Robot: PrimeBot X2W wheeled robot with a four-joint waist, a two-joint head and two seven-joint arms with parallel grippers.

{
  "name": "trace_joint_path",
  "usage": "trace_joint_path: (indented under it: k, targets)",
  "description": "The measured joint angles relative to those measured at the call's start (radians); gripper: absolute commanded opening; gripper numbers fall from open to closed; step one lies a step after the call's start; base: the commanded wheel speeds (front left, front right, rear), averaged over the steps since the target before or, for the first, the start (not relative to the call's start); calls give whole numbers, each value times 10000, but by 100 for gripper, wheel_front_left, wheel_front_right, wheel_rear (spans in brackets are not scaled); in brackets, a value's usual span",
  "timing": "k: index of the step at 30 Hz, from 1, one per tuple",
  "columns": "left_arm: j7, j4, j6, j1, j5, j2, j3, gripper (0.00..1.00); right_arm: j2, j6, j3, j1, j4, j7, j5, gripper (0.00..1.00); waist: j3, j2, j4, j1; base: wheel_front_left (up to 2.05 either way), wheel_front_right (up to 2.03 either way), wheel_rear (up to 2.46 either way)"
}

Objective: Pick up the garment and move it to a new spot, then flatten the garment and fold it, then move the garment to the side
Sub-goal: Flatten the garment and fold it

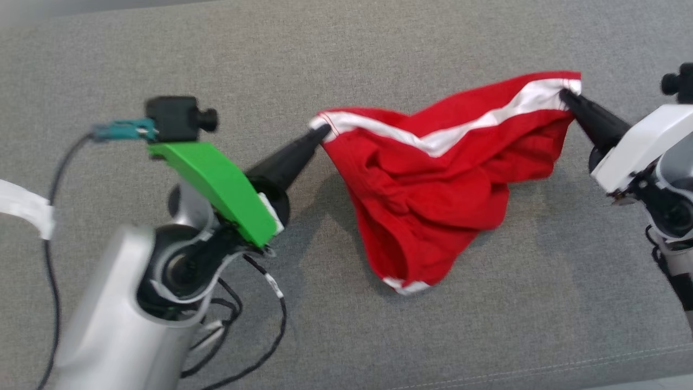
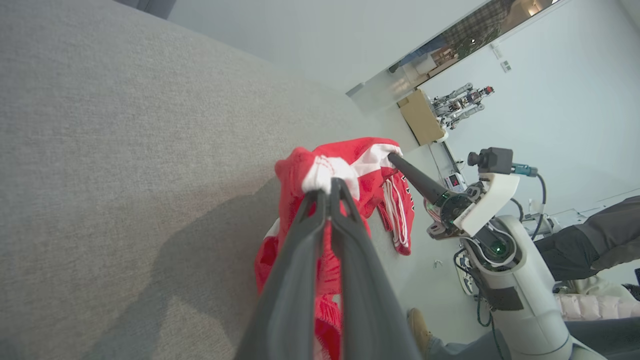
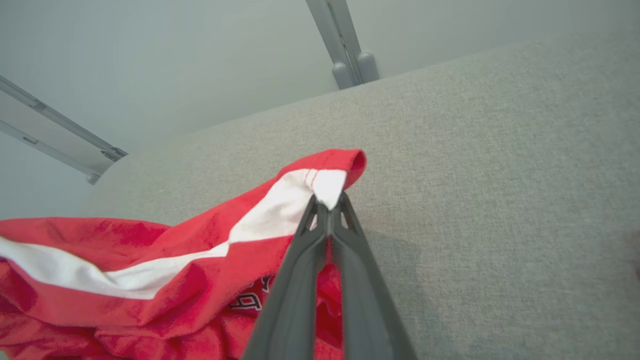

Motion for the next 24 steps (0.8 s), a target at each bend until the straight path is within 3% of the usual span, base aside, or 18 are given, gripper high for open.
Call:
trace_joint_path:
  k: [7,13,16,20,24]
  targets:
    - [1438,-3026,1603,-654,-905,1141,1354,0,-585,-2,-1674,-235,-2196,1741,3091,0,-113,0,68,0,0,0,0]
    - [2059,-3127,2420,-2152,-878,1919,2127,0,-33,-2,-2385,-1593,-2048,2316,3264,0,435,0,73,0,0,0,0]
    - [1944,-2031,2441,-3302,-332,2109,2159,0,692,-2,-2305,-2973,-1417,1889,2268,0,921,0,53,0,0,0,0]
    - [1062,198,1743,-5147,809,2174,1904,0,2165,-2,-1918,-5271,-61,593,405,0,1672,0,10,1,0,0,0]
    - [-1747,2441,779,-7215,2326,1791,2054,0,3444,12,-2326,-7742,1657,-2368,-1845,0,2386,-1,-35,3,0,0,0]
